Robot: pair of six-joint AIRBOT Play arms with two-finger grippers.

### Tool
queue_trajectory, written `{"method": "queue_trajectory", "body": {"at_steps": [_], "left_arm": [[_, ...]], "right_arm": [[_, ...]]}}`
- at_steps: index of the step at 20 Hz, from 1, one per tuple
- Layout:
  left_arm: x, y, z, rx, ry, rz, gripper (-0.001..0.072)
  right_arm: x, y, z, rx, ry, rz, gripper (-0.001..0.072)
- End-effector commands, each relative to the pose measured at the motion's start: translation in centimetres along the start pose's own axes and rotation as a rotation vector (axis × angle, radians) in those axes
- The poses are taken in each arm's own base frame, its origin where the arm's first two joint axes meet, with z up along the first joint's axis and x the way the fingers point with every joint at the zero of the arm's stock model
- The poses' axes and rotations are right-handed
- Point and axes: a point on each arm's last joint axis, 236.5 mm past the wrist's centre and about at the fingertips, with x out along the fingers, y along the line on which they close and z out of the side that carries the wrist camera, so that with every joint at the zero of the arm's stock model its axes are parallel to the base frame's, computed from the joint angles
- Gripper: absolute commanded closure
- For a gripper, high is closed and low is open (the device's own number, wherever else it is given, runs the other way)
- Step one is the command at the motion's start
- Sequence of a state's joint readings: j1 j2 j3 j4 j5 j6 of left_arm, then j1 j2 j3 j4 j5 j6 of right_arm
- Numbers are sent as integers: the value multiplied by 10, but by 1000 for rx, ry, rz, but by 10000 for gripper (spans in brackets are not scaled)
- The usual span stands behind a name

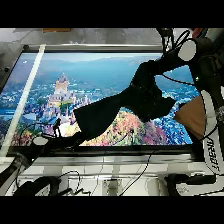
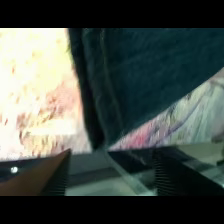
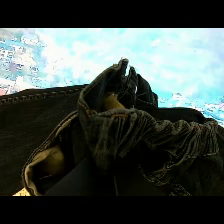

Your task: Fold the clothes and pants, and hang the long-sleeved shirts on hangers.

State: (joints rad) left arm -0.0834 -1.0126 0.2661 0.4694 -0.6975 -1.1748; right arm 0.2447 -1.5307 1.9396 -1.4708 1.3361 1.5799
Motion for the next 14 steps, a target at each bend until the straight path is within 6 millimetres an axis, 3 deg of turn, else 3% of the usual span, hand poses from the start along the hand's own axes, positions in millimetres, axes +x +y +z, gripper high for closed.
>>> {"method": "queue_trajectory", "body": {"at_steps": [1,5,6,8,9,10,12,14], "left_arm": [[14,2,16,2,-23,36,255],[35,-3,11,24,50,54,288],[40,-3,8,28,69,60,335],[45,-8,16,33,69,58,570],[44,-13,27,43,47,52,667],[40,-22,43,66,15,38,687],[24,-44,90,134,-78,12,688],[-8,-75,154,207,-209,-17,688]], "right_arm": [[0,1,1,1,-4,4,687],[0,1,5,1,-21,5,687],[0,1,5,1,-20,5,687],[0,1,5,1,-21,3,687],[0,-1,6,-1,-26,-4,687],[0,-5,8,-5,-35,-21,687],[-2,-18,22,-19,-91,-77,688],[-6,-18,46,-21,-197,-76,688]]}}
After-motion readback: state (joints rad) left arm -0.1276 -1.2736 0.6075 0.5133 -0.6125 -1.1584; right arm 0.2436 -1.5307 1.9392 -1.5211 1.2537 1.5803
